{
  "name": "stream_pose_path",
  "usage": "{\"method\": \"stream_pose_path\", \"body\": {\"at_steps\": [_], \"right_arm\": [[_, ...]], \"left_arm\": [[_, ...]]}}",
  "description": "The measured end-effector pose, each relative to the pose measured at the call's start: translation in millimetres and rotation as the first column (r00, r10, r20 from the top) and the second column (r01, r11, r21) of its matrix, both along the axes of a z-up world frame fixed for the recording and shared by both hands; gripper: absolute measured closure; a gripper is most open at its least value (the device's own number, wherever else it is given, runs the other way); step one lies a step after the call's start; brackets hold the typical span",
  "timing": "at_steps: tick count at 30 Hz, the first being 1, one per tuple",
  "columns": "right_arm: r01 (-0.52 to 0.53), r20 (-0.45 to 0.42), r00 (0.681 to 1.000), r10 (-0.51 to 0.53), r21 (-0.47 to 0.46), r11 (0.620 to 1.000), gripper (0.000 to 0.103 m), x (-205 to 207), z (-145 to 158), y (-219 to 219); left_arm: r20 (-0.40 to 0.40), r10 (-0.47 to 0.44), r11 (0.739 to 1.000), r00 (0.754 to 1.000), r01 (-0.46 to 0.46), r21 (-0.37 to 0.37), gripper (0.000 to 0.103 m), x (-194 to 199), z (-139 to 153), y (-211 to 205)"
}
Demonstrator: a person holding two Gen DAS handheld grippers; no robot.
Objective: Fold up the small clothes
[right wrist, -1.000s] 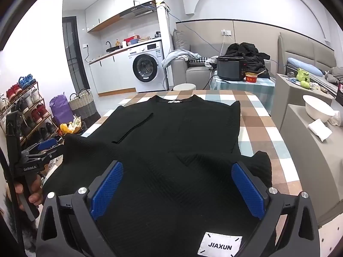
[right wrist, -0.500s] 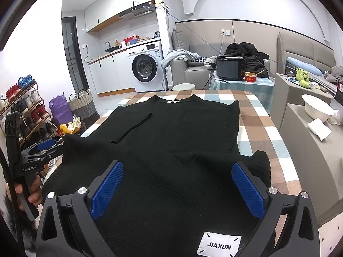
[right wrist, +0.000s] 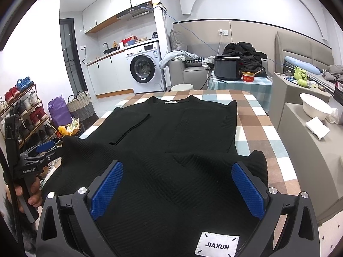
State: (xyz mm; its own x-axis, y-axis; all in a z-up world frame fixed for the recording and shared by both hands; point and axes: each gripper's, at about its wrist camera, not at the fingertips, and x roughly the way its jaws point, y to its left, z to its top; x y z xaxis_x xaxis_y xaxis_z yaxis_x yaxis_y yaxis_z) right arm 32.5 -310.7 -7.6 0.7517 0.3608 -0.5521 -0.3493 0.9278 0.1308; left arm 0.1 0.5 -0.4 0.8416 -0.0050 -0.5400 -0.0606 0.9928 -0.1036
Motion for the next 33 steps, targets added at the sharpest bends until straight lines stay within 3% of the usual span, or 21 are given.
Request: {"method": "stream_pose_path", "body": {"at_steps": [33], "right_arm": [[0.017, -0.017, 1.000, -0.018, -0.006, 1.000, 0.001, 7.5, -4.3, 7.5]], "left_arm": [[-0.035, 0.002, 1.000, 0.999, -0.003, -0.007, 0.001, 6.0, -10.1, 6.0]]}}
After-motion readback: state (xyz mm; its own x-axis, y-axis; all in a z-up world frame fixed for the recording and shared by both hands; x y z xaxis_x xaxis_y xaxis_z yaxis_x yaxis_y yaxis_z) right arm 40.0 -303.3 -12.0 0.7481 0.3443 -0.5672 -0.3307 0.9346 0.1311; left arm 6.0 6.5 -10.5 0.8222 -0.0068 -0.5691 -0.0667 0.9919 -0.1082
